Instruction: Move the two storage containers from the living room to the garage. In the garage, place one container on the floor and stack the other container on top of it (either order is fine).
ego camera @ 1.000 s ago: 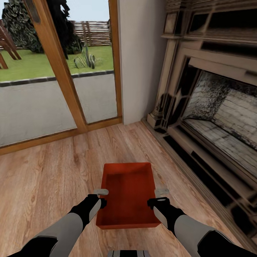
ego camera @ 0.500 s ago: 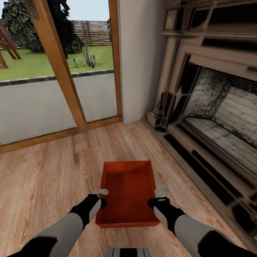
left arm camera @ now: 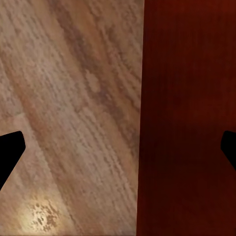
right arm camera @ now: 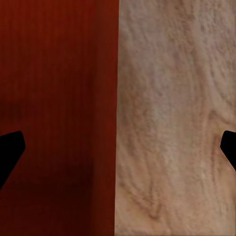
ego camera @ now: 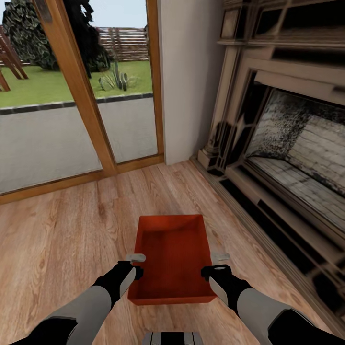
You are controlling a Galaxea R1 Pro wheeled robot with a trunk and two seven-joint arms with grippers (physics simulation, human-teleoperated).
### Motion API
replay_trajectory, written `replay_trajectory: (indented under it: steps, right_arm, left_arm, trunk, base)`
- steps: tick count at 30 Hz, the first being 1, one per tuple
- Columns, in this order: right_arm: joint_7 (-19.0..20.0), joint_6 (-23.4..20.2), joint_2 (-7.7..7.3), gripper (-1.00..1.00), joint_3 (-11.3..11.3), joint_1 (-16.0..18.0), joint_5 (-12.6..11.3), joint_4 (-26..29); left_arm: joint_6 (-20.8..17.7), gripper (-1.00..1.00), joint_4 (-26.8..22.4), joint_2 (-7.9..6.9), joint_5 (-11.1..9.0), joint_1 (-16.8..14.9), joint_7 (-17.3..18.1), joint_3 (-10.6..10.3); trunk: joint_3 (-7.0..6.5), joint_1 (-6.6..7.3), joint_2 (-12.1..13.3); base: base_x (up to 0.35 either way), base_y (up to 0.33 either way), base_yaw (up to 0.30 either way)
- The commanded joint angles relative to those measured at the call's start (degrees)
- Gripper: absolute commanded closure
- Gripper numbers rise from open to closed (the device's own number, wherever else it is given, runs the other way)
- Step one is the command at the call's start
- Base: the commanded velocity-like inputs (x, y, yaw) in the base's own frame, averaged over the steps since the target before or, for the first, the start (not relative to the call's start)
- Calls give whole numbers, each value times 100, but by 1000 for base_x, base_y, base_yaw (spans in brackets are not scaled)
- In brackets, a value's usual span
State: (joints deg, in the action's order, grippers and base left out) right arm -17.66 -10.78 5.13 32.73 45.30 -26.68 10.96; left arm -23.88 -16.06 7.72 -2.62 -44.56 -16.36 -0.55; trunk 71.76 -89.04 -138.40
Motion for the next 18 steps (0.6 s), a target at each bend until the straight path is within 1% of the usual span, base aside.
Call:
replay_trajectory:
  steps: [1, 6, 18]
  right_arm:
    - [-35, -38, -3, -100, 49, 3, -32, 12]
    - [-35, -38, -3, -100, 49, 3, -32, 13]
    - [-35, -38, -3, -100, 49, 3, -31, 13]
  left_arm:
    - [-29, -100, -11, 1, -28, 0, -27, -7]
    - [-29, -100, -11, 1, -28, 0, -26, -7]
    - [-28, -100, -11, 1, -28, 0, -26, -7]
  trunk:
    - [23, -21, -43]
    - [112, -131, -244]
    - [112, -131, -244]
  base:
    - [0, 0, 0]
    - [0, 0, 0]
    - [0, 0, 0]
